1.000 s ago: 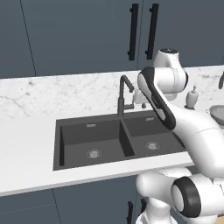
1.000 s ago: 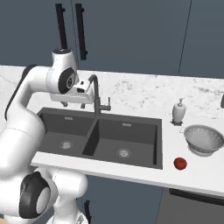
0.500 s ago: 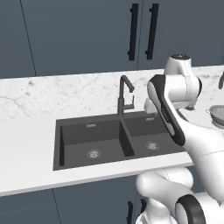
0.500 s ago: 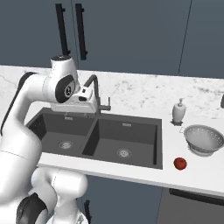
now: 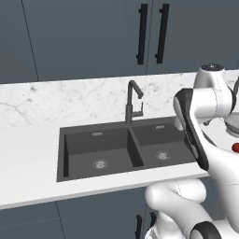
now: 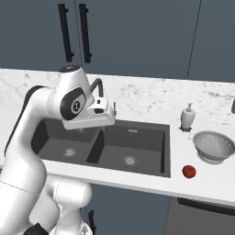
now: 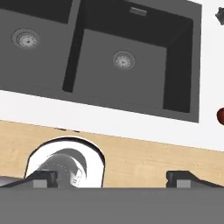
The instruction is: Put the colander in the sink, put the apple in the colander, and turn on the sink faucet and pour water over the colander.
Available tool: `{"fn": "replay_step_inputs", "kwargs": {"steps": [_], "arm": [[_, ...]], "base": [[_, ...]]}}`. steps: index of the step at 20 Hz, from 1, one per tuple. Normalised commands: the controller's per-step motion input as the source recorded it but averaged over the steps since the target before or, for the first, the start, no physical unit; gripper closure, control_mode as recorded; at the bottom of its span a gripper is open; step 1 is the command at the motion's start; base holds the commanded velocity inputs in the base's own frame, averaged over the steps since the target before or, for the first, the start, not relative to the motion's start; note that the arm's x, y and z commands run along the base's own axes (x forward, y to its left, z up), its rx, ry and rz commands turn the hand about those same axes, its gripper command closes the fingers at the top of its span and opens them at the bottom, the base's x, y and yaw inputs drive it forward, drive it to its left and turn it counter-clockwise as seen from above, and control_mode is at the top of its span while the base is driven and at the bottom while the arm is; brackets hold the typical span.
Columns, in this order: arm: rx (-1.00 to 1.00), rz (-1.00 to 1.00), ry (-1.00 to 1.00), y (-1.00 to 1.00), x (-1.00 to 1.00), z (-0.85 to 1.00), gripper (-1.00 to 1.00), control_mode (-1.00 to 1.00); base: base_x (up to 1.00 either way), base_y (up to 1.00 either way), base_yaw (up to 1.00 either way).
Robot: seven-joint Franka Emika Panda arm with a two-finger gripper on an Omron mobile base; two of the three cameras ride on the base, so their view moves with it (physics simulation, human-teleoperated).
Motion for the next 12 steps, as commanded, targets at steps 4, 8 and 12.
{"fn": "replay_step_inputs", "kwargs": {"steps": [4,8,12], "arm": [[-0.07,0.02,0.03,-0.70,-0.14,-0.01,-1.00,-1.00],[-0.01,0.01,0.06,-0.72,-0.08,-0.04,-1.00,-1.00],[0.00,0.00,0.06,-0.65,0.00,-0.07,-1.00,-1.00]], "base": [[0.00,0.00,0.00],[0.00,0.00,0.00],[0.00,0.00,0.00]]}}
